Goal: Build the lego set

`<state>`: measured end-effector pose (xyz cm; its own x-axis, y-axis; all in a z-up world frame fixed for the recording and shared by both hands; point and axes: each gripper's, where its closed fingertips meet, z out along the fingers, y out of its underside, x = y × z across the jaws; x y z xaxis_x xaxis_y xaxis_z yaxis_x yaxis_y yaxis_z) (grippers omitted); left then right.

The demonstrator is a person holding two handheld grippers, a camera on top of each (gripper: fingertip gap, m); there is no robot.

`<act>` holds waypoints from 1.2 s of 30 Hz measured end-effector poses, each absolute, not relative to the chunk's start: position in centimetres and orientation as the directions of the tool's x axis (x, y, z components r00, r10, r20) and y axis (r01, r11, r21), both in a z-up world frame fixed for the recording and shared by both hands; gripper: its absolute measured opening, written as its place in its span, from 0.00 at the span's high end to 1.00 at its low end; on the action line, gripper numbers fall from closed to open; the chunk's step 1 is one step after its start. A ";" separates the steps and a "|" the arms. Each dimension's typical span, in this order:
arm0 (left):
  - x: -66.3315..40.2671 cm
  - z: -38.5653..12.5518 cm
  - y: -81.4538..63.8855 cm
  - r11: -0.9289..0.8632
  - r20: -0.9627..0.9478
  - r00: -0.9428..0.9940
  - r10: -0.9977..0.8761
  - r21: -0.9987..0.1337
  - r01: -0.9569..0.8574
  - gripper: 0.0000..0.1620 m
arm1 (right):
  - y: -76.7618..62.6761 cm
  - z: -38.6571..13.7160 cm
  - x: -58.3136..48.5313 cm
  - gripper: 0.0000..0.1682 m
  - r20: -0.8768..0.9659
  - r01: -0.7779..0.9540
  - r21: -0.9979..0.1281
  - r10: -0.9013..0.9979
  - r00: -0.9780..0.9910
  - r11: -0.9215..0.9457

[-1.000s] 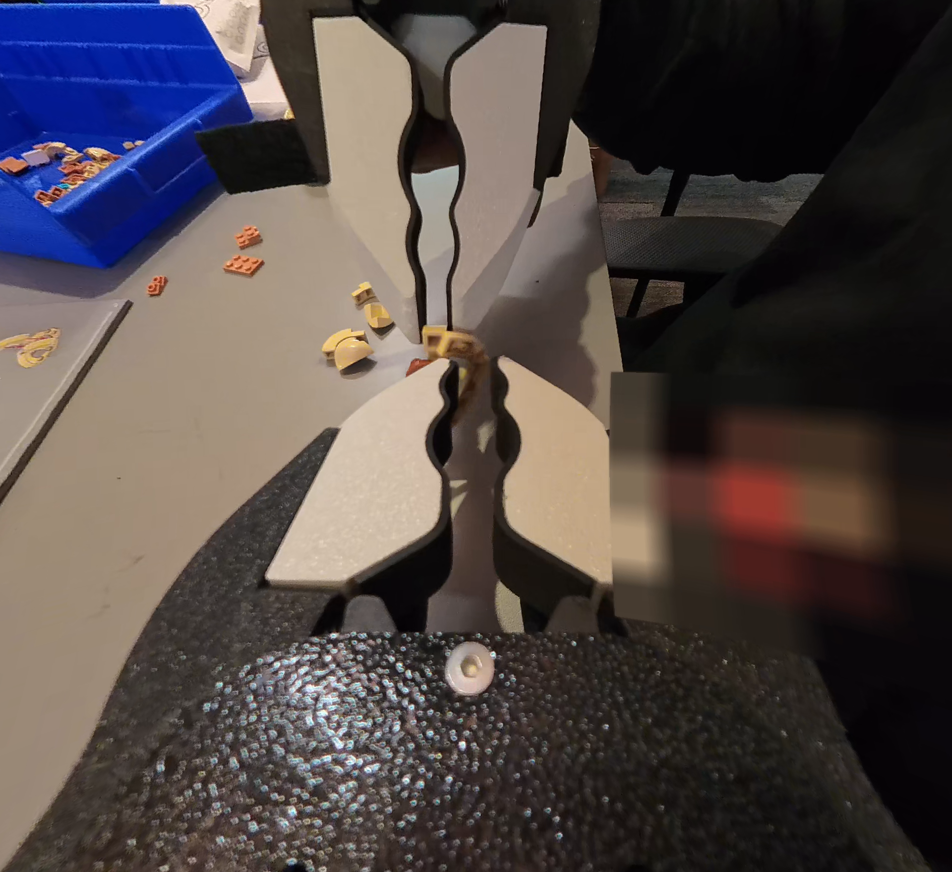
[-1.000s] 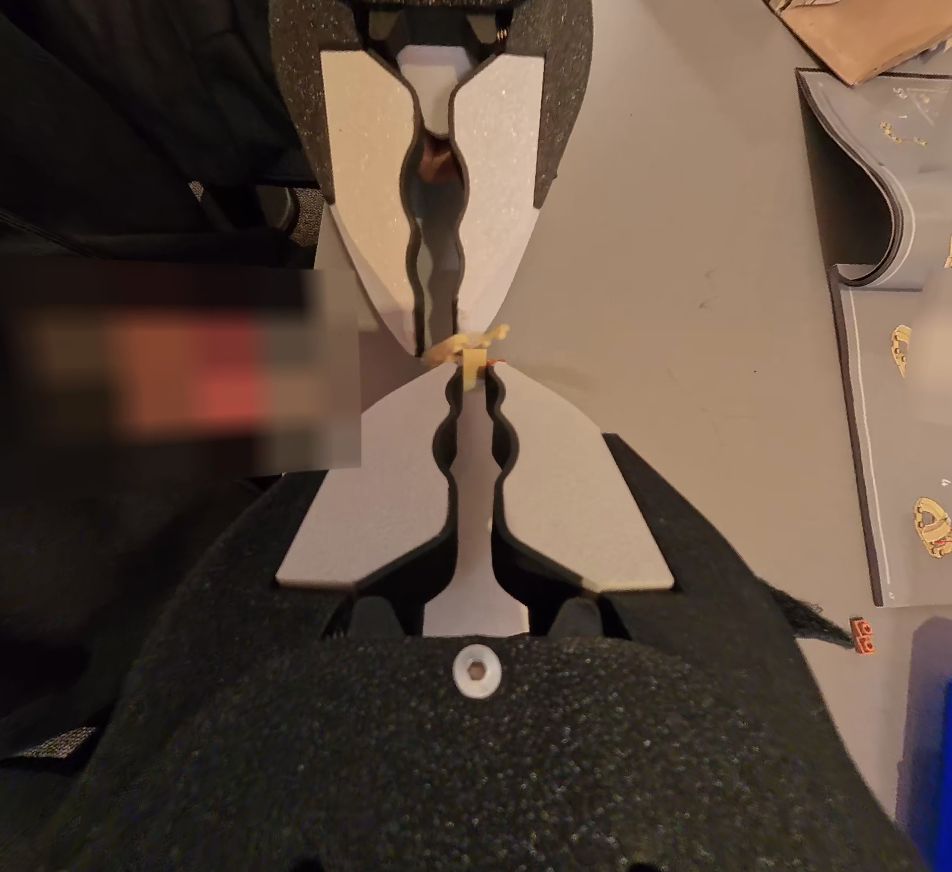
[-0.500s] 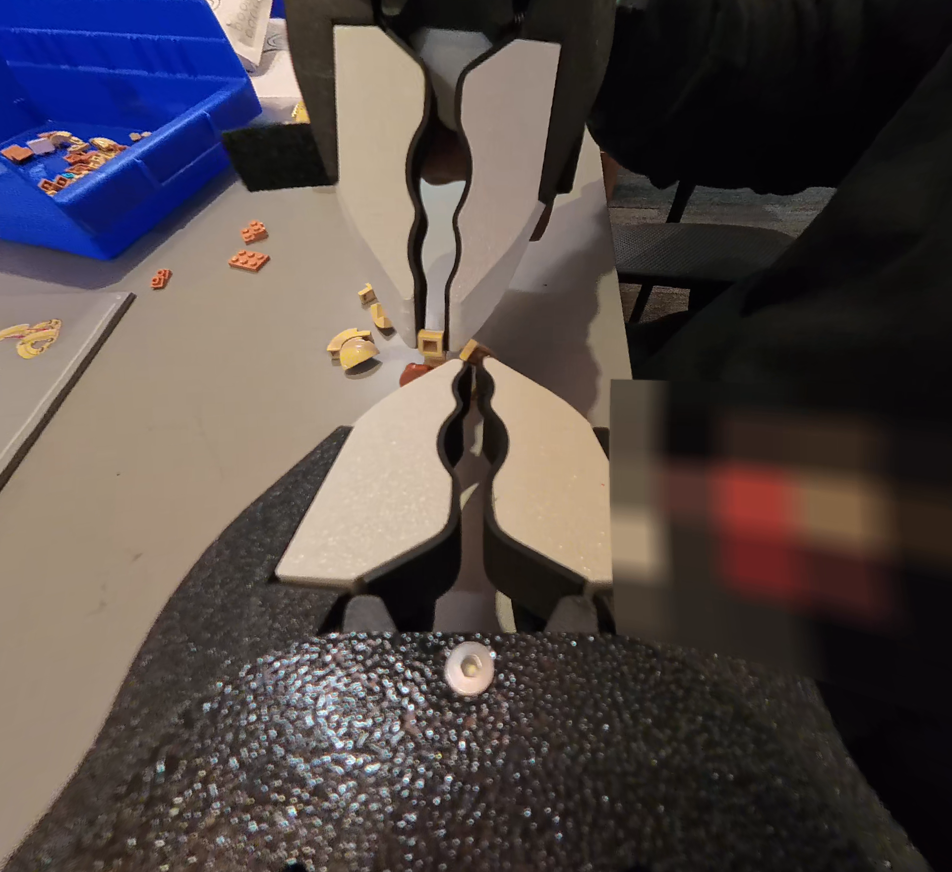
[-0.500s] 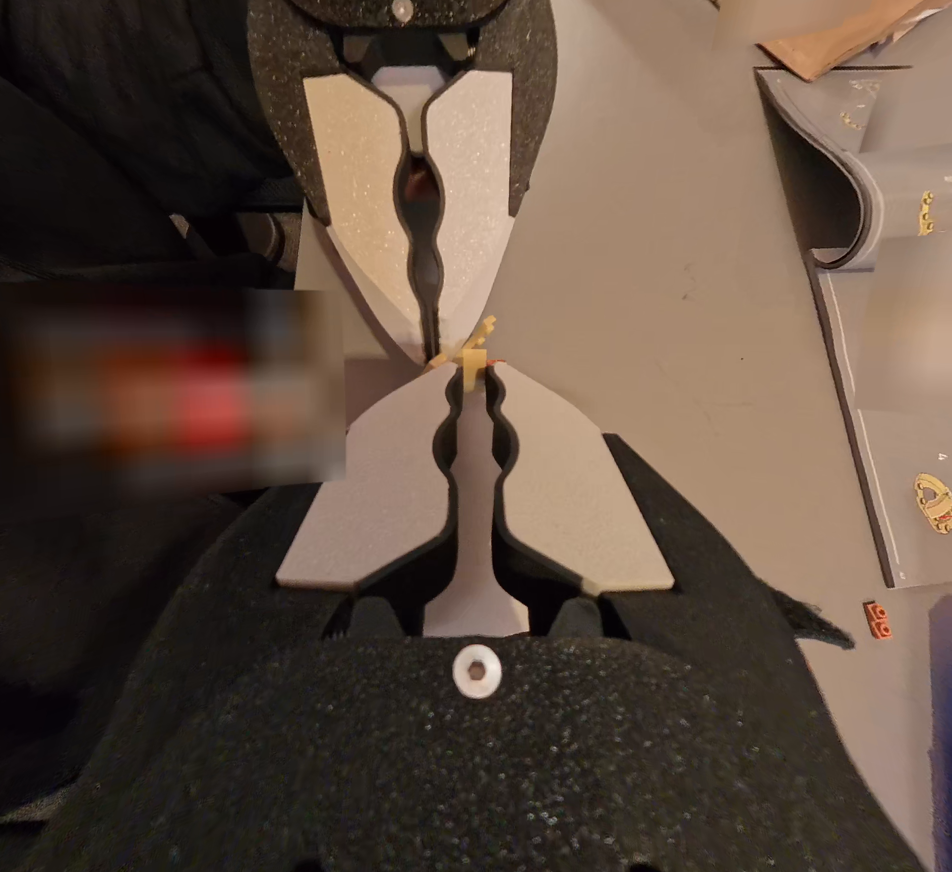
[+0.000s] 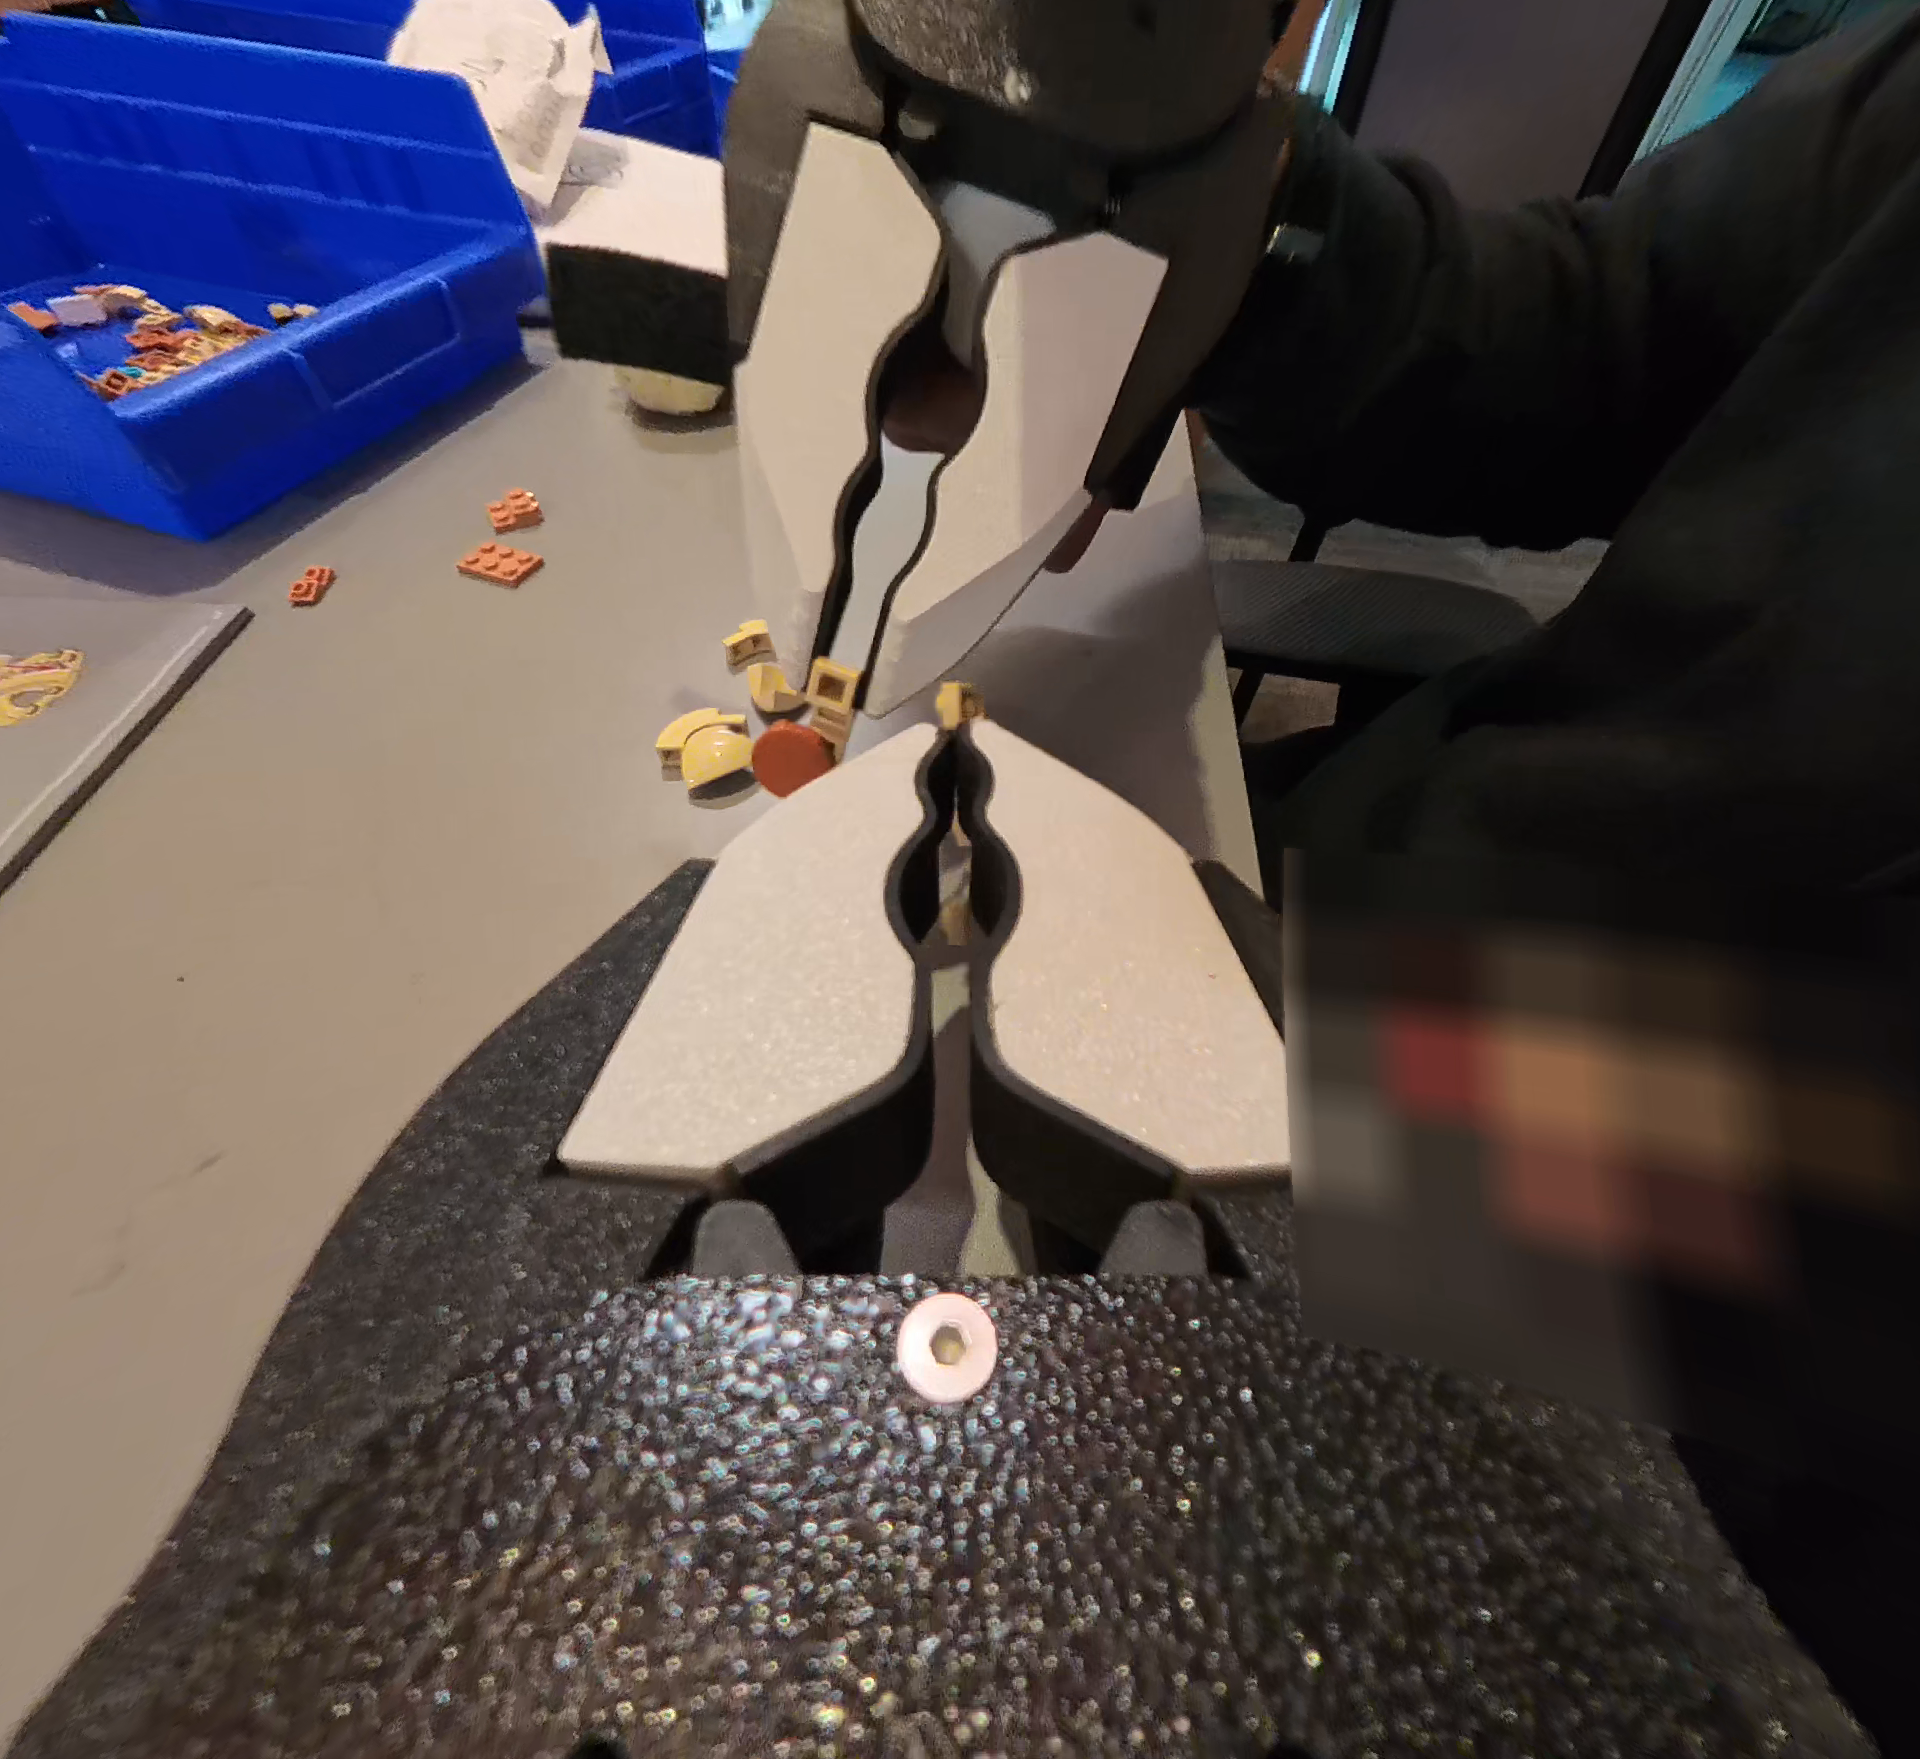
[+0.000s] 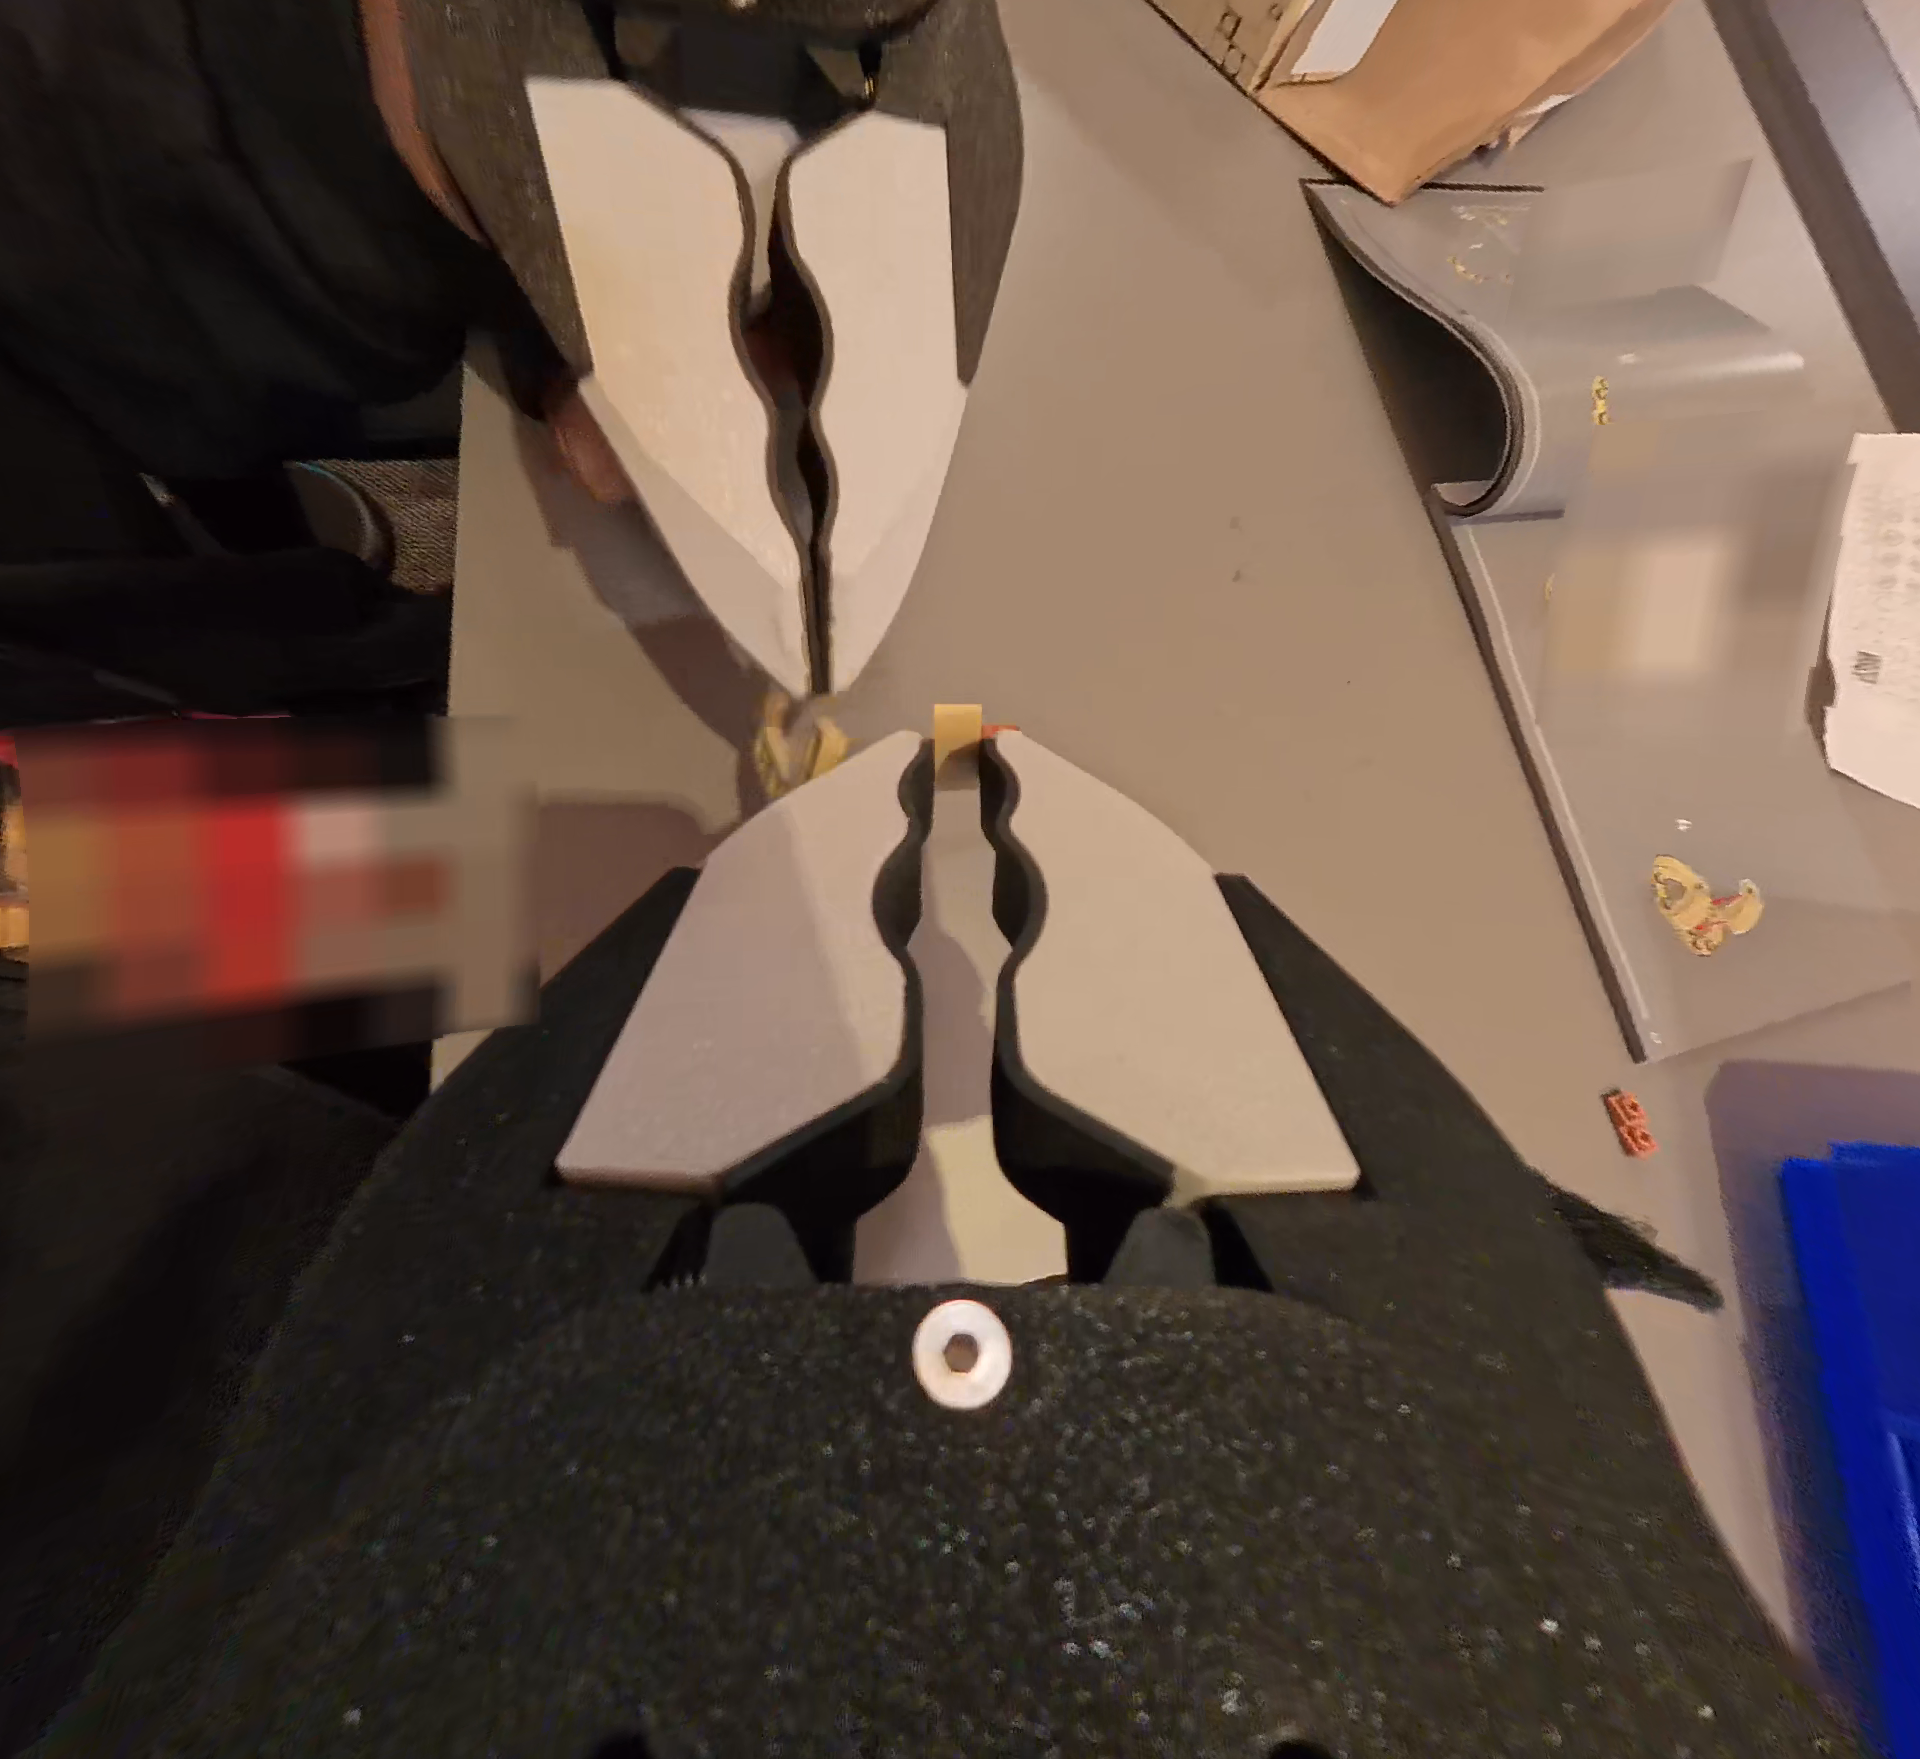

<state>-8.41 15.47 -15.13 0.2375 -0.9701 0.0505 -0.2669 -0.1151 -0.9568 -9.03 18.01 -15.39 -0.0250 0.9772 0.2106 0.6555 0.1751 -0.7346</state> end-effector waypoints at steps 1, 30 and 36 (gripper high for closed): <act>-8.6 -14.9 15.5 -0.123 0.063 0.237 -0.969 -0.961 -0.247 1.00 | 18.1 -15.5 -8.9 0.96 0.220 0.656 -0.733 0.975 -0.024 0.182; -5.3 -22.5 15.9 -0.332 -0.011 0.410 -0.912 -0.567 -0.754 0.95 | 18.4 -17.9 -3.2 0.96 0.182 0.613 -0.788 0.973 0.142 0.057; -4.6 -18.5 15.2 -0.244 0.063 0.322 -0.945 -0.792 -0.560 0.95 | 17.6 -17.4 -2.5 0.96 0.147 0.529 -0.846 0.981 0.125 0.059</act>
<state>-4.57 15.15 -18.52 0.3218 -0.9447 0.0634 -0.5597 -0.2438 -0.7921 -2.52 17.59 -17.38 0.1247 0.9813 0.1465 0.5294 0.0591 -0.8463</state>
